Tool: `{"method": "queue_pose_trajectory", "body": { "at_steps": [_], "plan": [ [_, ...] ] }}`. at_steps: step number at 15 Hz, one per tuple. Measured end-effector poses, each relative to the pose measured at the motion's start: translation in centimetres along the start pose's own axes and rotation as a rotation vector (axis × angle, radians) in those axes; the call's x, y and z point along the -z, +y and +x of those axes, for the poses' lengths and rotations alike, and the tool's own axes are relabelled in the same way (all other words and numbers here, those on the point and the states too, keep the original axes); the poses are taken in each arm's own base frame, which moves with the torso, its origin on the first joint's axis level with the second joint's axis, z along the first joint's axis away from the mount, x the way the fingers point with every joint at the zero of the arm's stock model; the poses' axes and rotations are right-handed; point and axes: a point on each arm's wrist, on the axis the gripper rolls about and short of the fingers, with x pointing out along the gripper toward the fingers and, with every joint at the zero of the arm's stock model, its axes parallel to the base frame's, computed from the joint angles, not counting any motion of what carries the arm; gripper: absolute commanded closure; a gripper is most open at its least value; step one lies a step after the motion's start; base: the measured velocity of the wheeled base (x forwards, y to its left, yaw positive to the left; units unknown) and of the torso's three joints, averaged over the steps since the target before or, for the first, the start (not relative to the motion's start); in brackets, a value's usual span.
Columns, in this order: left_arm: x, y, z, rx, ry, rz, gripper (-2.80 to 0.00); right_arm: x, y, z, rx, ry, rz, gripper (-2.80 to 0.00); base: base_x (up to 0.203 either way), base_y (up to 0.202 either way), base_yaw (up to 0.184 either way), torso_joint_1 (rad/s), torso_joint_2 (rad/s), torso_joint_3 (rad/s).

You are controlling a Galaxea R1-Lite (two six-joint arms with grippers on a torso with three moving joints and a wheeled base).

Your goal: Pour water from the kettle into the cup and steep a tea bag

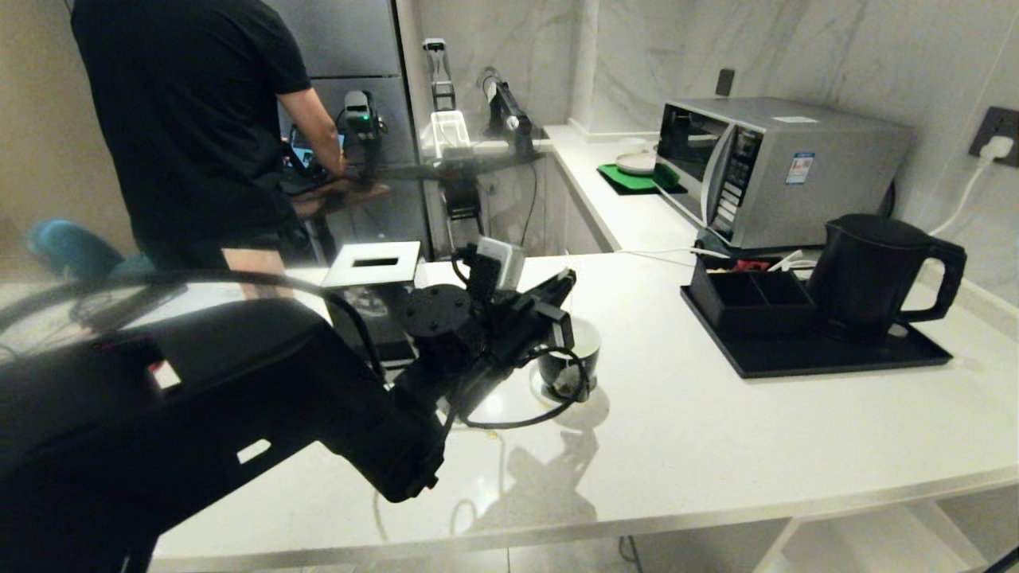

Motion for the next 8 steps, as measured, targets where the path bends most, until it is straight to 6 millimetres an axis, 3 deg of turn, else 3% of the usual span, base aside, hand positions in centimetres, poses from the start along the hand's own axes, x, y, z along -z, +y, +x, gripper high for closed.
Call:
{"method": "queue_pose_trajectory", "body": {
  "at_steps": [3, 8],
  "plan": [
    [0.2, 0.1, 0.3, 0.001, -0.006, 0.001, 0.00, 0.0, 0.0, 0.0, 0.001, 0.000, 0.000, 0.00, 0.000, 0.000, 0.000, 0.000, 0.00, 0.000],
    [-1.4, -0.1, 0.8, 0.009, -0.054, 0.003, 0.00, 0.0, 0.0, 0.0, 0.001, 0.000, 0.000, 0.00, 0.000, 0.000, 0.000, 0.000, 0.00, 0.000]
  ]
}}
